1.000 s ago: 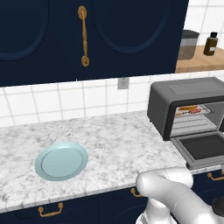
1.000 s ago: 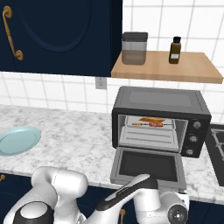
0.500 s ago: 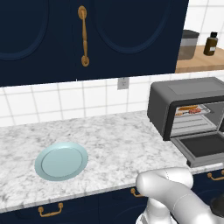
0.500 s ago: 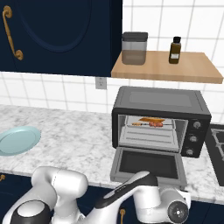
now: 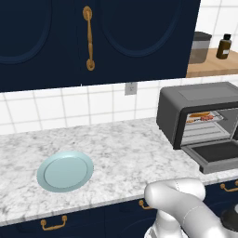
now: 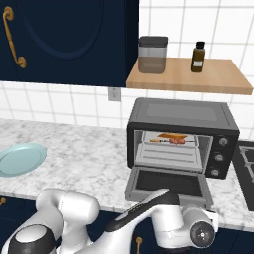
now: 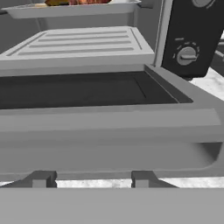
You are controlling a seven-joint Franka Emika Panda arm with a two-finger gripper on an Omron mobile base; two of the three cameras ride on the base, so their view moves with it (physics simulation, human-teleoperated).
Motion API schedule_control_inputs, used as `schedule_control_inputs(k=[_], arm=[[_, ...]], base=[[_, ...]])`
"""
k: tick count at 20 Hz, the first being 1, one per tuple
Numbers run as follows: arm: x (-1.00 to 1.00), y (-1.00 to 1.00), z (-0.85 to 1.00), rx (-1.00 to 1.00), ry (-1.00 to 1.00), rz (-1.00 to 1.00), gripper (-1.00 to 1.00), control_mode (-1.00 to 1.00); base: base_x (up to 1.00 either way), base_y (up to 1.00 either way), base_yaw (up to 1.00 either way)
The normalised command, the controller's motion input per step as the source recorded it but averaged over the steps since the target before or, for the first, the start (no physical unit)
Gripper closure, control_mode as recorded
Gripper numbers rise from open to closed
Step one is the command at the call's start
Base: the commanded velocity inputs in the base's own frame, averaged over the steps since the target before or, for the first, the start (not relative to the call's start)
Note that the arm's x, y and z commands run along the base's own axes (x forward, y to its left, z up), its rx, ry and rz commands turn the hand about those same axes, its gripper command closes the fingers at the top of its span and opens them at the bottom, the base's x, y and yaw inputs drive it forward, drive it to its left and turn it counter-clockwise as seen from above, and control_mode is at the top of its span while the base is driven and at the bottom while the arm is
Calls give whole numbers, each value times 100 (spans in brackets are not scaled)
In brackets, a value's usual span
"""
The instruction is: Pick up the kebab skewer and baguette bread, and place them inside the toaster oven. Close the toaster oven door and start by setting the timer.
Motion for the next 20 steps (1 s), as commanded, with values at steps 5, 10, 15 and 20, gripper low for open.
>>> schedule_control_inputs(k=[5,10,15,20], arm=[[40,1,48,0,-2,0,-100,-100],[55,0,46,0,0,0,-100,-100],[62,2,40,0,0,0,-100,-100],[66,0,36,0,0,0,-100,-100]], base=[[0,0,0],[0,0,0],[0,0,0],[0,0,0]])
